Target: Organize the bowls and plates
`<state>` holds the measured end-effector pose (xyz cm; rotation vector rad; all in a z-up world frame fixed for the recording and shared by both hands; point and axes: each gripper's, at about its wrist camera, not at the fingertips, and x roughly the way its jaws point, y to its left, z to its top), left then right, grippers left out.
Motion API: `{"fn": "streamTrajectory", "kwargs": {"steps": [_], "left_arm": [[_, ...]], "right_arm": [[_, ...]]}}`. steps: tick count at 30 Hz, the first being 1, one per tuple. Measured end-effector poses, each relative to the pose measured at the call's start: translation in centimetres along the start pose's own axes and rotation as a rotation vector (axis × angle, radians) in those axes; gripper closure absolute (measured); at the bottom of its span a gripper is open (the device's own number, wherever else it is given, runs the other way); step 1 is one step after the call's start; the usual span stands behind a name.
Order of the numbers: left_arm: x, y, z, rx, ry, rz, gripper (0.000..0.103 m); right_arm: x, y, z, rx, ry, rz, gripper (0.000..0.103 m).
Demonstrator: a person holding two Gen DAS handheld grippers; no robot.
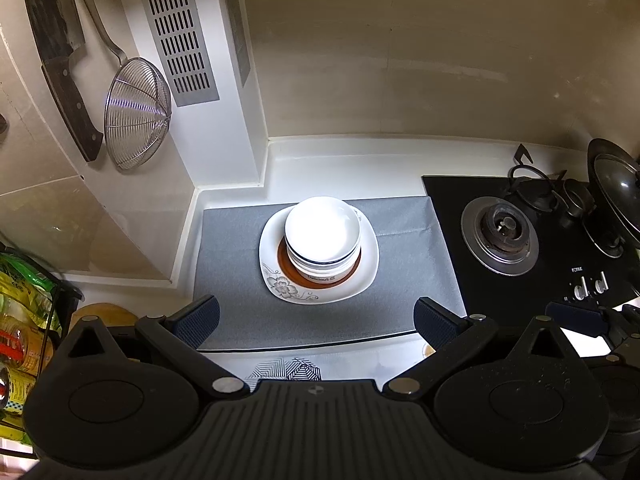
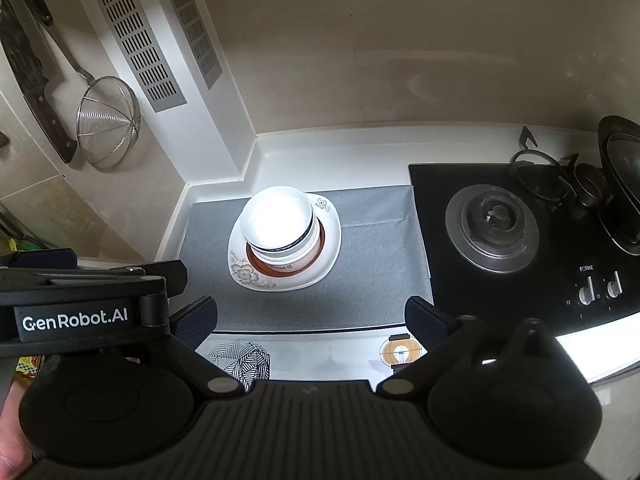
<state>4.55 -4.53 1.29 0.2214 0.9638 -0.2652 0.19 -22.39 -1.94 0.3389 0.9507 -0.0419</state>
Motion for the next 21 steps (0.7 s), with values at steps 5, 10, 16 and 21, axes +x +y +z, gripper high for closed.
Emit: {"fn": "streamTrajectory", "kwargs": {"steps": [5,10,16,21], "left_arm": [[0.1,0.1,0.0,0.001,0.002,0.002,0.0],[0.2,0.2,0.0,-0.001,0.004,0.003,0.0],[0.2,0.4,-0.1,-0.013,0.006,0.009,0.0],[0.2,1.0,-0.4,-0.035,-0.002,0.014,0.0]], "right_arm": [[0.1,0.0,0.0,0.0,0.002,0.002,0.002],[0.2,0.2,0.0,0.0,0.003,0.003,0.002],[0.3,0.6,0.0,-0.008,0.008,0.003,0.002],[0.5,1.1,0.2,-0.037,0.008,-0.006,0.002]]}}
